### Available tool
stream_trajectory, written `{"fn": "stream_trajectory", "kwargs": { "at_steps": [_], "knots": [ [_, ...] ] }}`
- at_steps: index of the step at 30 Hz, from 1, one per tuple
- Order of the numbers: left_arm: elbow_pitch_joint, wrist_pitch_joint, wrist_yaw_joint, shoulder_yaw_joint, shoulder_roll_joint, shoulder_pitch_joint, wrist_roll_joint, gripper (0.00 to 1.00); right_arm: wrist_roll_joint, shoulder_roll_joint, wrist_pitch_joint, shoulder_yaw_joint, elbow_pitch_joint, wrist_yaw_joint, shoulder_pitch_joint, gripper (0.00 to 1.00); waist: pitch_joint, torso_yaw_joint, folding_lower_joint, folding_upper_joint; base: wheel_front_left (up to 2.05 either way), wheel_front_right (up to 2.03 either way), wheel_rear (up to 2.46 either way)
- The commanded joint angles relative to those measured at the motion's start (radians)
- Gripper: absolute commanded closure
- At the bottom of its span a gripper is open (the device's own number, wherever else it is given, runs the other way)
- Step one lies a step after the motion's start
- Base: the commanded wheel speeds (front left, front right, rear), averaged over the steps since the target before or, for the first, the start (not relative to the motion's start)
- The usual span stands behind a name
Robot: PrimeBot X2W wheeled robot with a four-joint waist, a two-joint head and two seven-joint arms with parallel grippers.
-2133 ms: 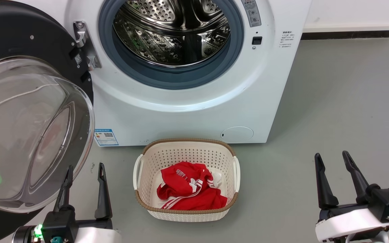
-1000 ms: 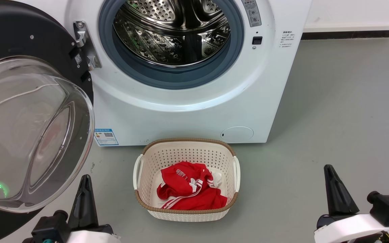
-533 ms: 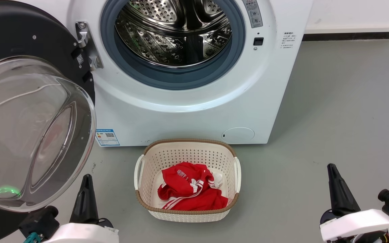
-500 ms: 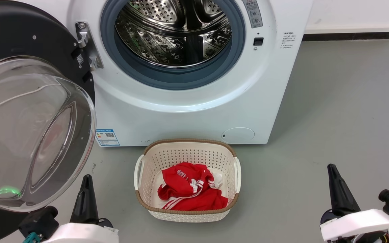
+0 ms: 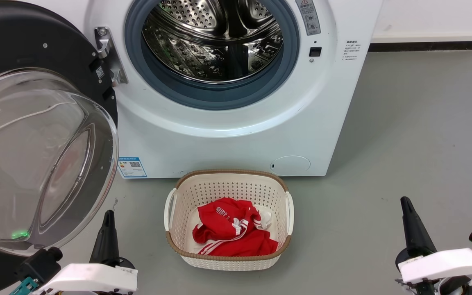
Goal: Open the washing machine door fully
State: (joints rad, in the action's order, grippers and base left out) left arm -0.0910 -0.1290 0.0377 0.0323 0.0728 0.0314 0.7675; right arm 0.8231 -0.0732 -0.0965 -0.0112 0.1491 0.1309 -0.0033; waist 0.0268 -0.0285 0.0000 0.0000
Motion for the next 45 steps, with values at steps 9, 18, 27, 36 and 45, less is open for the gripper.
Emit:
{"fn": "stream_trajectory", "kwargs": {
  "at_steps": [9,18,27,36,45],
  "knots": [
    [-0.013,0.030,0.018,0.004,0.009,-0.042,0.141,1.00,0.132,-0.010,0.024,-0.008,0.005,0.000,-0.041,1.00,-0.002,0.003,0.0000,0.0000,0.00,0.00,0.00],
    [-0.034,0.057,0.031,0.008,0.010,-0.057,0.256,1.00,0.241,-0.011,0.046,-0.015,0.018,0.000,-0.050,1.00,-0.005,0.006,0.0000,0.0000,0.00,0.00,0.00],
    [-0.054,0.082,0.043,0.013,0.010,-0.073,0.361,1.00,0.339,-0.011,0.068,-0.022,0.031,0.000,-0.060,1.00,-0.007,0.009,0.0000,0.0000,0.00,0.00,0.00],
    [-0.072,0.107,0.053,0.018,0.010,-0.087,0.458,1.00,0.431,-0.011,0.089,-0.030,0.043,0.000,-0.069,1.00,-0.010,0.012,0.0000,0.0000,0.00,0.00,0.00],
    [-0.089,0.128,0.061,0.024,0.009,-0.099,0.547,1.00,0.512,-0.010,0.109,-0.037,0.054,0.000,-0.078,1.00,-0.012,0.015,0.0000,0.0000,0.00,0.00,0.00]
  ]
}}
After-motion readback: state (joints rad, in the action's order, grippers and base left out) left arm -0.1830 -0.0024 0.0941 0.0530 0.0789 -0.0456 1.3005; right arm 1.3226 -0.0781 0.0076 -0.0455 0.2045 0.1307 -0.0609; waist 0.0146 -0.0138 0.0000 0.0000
